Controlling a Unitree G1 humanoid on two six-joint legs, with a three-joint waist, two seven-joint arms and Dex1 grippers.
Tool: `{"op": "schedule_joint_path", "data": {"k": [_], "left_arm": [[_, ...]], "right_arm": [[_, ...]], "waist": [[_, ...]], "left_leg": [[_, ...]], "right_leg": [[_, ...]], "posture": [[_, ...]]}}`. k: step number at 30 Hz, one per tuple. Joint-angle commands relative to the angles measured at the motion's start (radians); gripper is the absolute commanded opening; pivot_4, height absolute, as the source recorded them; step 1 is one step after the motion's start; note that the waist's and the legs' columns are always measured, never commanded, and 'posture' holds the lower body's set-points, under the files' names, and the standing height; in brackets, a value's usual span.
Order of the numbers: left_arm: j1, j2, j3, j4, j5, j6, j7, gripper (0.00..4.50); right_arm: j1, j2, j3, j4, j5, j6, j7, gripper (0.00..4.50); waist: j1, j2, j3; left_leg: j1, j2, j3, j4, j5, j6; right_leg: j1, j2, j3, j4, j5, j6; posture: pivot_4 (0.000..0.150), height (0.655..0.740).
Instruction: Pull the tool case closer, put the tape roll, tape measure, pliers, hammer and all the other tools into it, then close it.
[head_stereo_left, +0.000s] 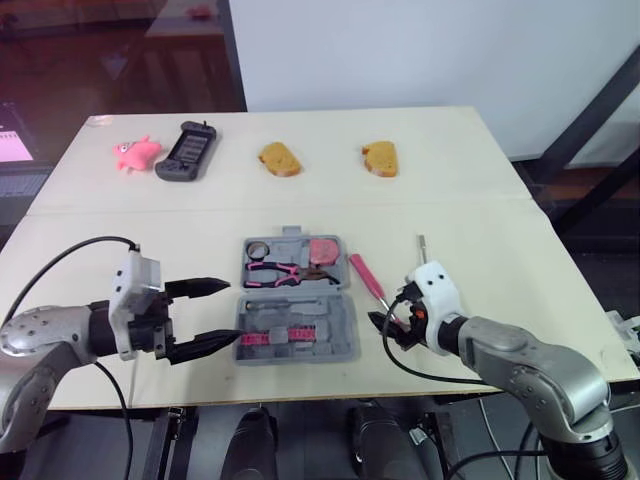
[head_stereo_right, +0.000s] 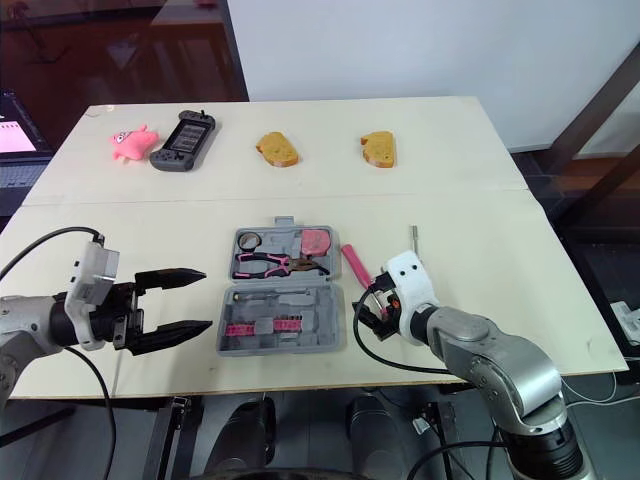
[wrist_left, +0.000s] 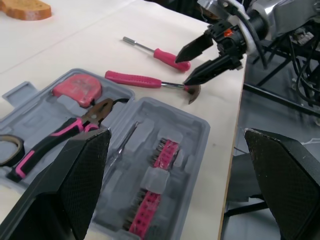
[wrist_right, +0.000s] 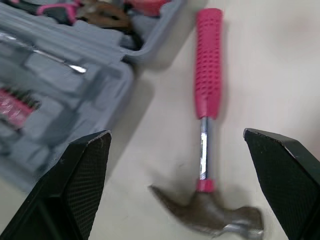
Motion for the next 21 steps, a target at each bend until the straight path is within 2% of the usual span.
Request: {"op": "schedule_joint_path", "data": {"k": [1, 2, 5, 16, 19, 21], "left_arm": [[0.0, 0.015, 0.013, -0.015, -0.002, -0.008, -0.01, 4.5], [0.002, 0.014, 0.014, -0.016, 0.0, -0.008, -0.007, 4.5], [0.008, 0.013, 0.026, -0.019, -0.004, -0.004, -0.002, 4.5], [0.02, 0.022, 0.046, -0.024, 0.004, -0.008, 0.009, 4.5], [0.018, 0.024, 0.046, -0.023, 0.005, -0.008, 0.011, 4.5], [0.02, 0.026, 0.051, -0.021, 0.005, -0.01, 0.009, 4.5]], "right_arm": [[-0.014, 0.012, 0.029, 0.05, -0.056, -0.057, 0.012, 3.94], [-0.014, 0.011, 0.047, 0.076, -0.078, -0.072, 0.015, 3.63], [-0.011, 0.005, 0.081, 0.115, -0.129, -0.101, 0.022, 2.15], [-0.041, 0.074, 0.136, 0.227, -0.253, -0.178, 0.031, 2.15], [-0.029, 0.105, 0.126, 0.227, -0.262, -0.159, 0.021, 1.31], [-0.018, 0.12, 0.119, 0.217, -0.265, -0.147, 0.02, 0.31]], "waist": [[-0.001, 0.0, 0.0], [-0.001, 0.0, 0.0], [-0.002, 0.0, 0.0], [-0.002, 0.0, 0.0], [-0.002, 0.0, 0.0], [-0.002, 0.0, 0.0]], "left_leg": [[0.0, 0.0, 0.0, 0.0, 0.0, 0.0], [0.0, 0.0, 0.0, 0.0, 0.0, 0.0], [0.0, 0.0, 0.0, 0.0, 0.0, 0.0], [0.0, 0.0, 0.0, 0.0, 0.0, 0.0], [0.0, 0.0, 0.0, 0.0, 0.0, 0.0], [0.0, 0.0, 0.0, 0.0, 0.0, 0.0]], "right_leg": [[0.0, 0.0, 0.0, 0.0, 0.0, 0.0], [0.0, 0.0, 0.0, 0.0, 0.0, 0.0], [0.0, 0.0, 0.0, 0.0, 0.0, 0.0], [0.0, 0.0, 0.0, 0.0, 0.0, 0.0], [0.0, 0.0, 0.0, 0.0, 0.0, 0.0], [0.0, 0.0, 0.0, 0.0, 0.0, 0.0]], "posture": [[0.15, 0.74], [0.15, 0.74], [0.15, 0.74], [0.15, 0.74], [0.15, 0.74], [0.15, 0.74]]}}
